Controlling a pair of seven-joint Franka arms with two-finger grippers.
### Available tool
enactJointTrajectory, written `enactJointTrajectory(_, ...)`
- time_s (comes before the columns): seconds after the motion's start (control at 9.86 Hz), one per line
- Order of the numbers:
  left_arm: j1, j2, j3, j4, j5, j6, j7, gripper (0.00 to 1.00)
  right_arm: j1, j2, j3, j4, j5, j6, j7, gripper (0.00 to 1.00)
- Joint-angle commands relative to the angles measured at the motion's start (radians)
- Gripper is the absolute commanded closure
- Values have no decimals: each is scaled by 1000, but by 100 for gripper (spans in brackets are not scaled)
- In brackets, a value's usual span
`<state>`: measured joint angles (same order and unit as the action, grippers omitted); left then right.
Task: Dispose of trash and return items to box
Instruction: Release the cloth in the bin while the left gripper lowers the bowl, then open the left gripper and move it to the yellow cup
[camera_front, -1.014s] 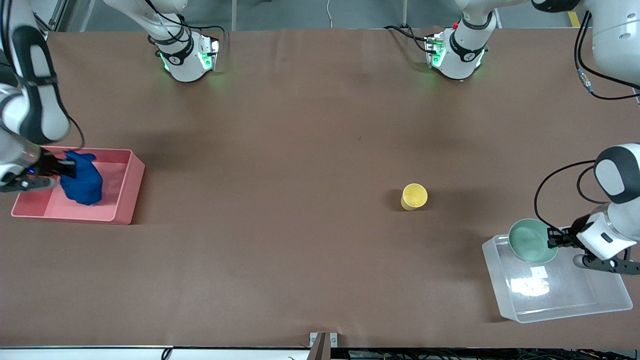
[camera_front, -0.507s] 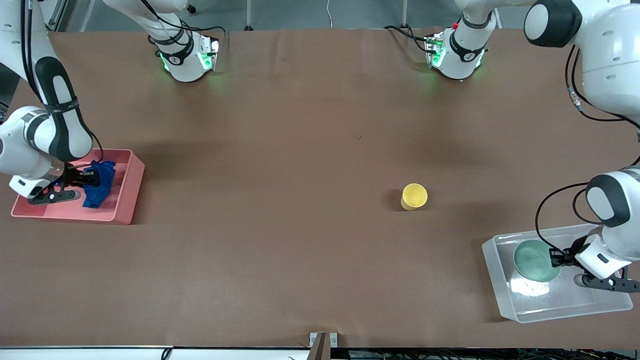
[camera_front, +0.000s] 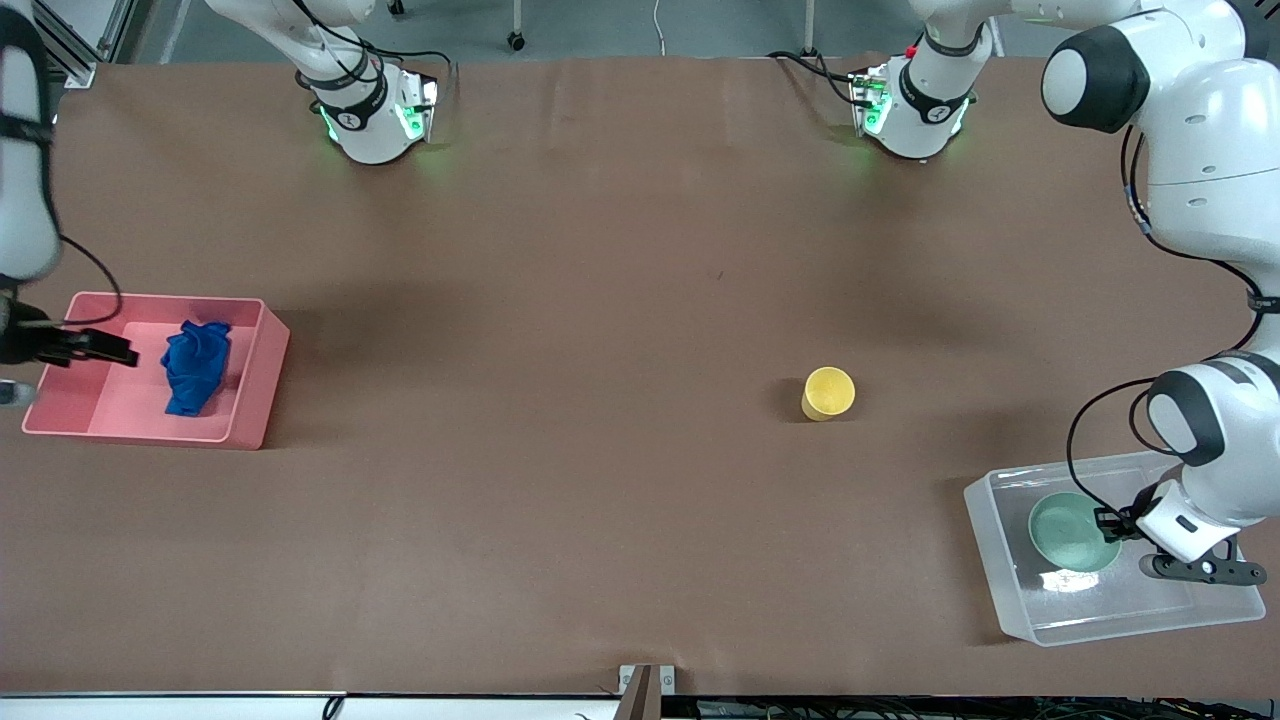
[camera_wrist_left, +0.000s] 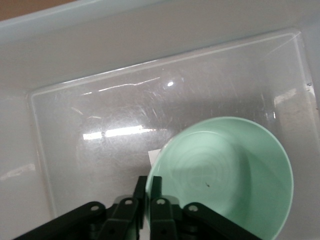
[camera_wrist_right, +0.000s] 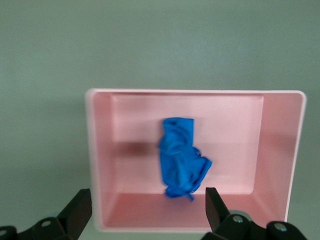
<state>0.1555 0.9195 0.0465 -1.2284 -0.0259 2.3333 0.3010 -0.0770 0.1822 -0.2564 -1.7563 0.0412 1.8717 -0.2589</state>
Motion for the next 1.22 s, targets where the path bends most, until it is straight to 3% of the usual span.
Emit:
enactJointTrajectory(0.0, -16, -22, 6, 15, -6, -6, -14, 26, -21, -120, 104, 65, 0, -165, 178, 0)
enactJointTrajectory(0.2, -19, -141, 0, -25, 1, -67, -11, 0, -35, -162, 152, 208, -3, -344, 202, 0)
enactJointTrajectory(0.3, -34, -210, -5, -34, 1, -137, -5, 0, -33, -164, 149, 298, -7, -446, 196, 0)
enactJointTrajectory(0.41, -43, -278, -16, -60, 1, -226, -8, 0, -27, -168, 158, 319, -50, -488, 190, 0)
enactJointTrajectory(0.51, -48, -368, -57, -145, -5, -280, -25, 0, -24, -181, 178, 311, -104, -491, 187, 0)
enactJointTrajectory(0.91, -48, -679, -207, -541, -5, -282, -170, 0, -17, -216, 180, 250, -101, -430, 198, 0)
enactJointTrajectory(1.12, -48, -764, -290, -690, 0, -279, -279, 0, -17, -214, 180, 262, -103, -431, 190, 0)
